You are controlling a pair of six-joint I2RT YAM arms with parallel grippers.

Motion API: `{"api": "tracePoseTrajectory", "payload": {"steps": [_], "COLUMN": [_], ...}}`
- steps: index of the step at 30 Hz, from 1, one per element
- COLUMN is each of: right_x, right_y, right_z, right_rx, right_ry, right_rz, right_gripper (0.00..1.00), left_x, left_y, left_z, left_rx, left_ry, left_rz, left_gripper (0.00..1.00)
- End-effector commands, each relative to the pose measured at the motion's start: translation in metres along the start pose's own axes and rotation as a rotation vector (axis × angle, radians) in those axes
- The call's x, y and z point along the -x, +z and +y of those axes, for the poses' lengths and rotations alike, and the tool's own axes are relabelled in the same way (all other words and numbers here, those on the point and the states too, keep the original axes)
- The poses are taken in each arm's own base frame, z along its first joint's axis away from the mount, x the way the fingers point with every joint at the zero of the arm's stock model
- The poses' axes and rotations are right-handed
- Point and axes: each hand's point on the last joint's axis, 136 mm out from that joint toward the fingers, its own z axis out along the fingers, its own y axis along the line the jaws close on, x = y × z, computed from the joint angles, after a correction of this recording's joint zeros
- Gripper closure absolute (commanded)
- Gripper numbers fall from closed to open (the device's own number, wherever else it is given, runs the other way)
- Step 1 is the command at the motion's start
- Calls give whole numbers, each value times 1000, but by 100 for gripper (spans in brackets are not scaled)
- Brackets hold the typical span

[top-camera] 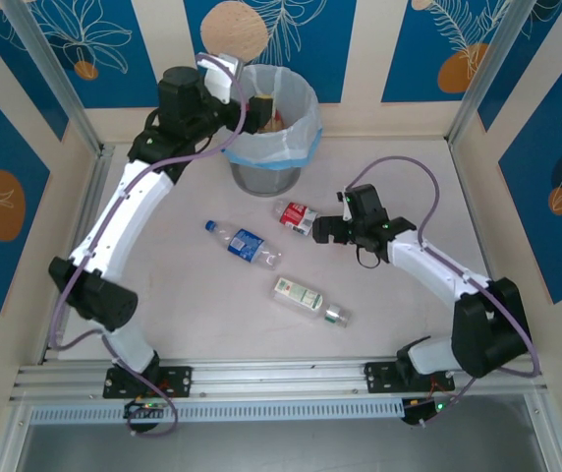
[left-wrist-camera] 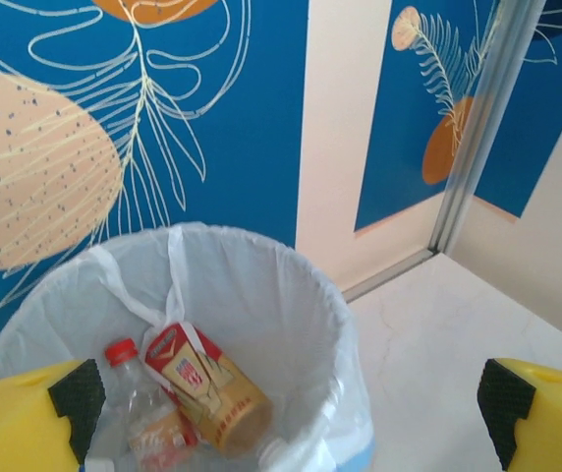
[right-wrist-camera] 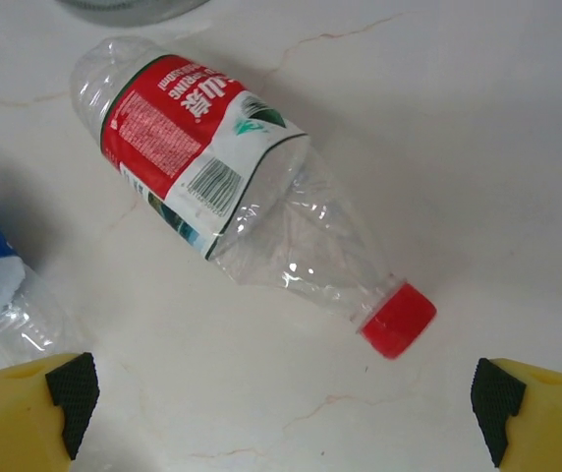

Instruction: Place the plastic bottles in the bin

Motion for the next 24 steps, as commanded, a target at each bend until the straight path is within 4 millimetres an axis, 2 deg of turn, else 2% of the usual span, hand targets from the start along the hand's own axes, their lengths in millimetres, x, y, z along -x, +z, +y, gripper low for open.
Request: {"api": "tracePoseTrajectory", "payload": {"steps": [1, 4, 7, 13, 16, 20, 24], "right_x": [-14, -17, -20, -27, -27, -17, -22], "right_y": [9, 16, 16, 17, 18, 19, 29], "right_z": [15, 6, 8, -1, -10, -19, -27], "right_rx": [117, 109, 186, 236, 263, 313, 305], "right_ry": [-190, -232, -254, -337, -344, -336, -499], "right_rz": [139, 225, 286, 361, 400, 381, 382], "right_gripper": [0, 0, 1, 3, 5, 17, 15], "left_x": [-15, -30, -44, -92, -112, -125, -125], "left_y": [-13, -36, -55, -78, -87, -97, -102], "left_z": [-2, 7, 11, 15, 27, 43, 48], "left_rx": [12, 80, 124, 172, 255, 351, 383], "left_ry": [-38, -69, -98, -190, -197, -199, -205], "left_rz": [-10, -22, -14, 84, 130, 165, 147], "left_gripper": [1, 1, 1, 1, 1, 1, 1]}}
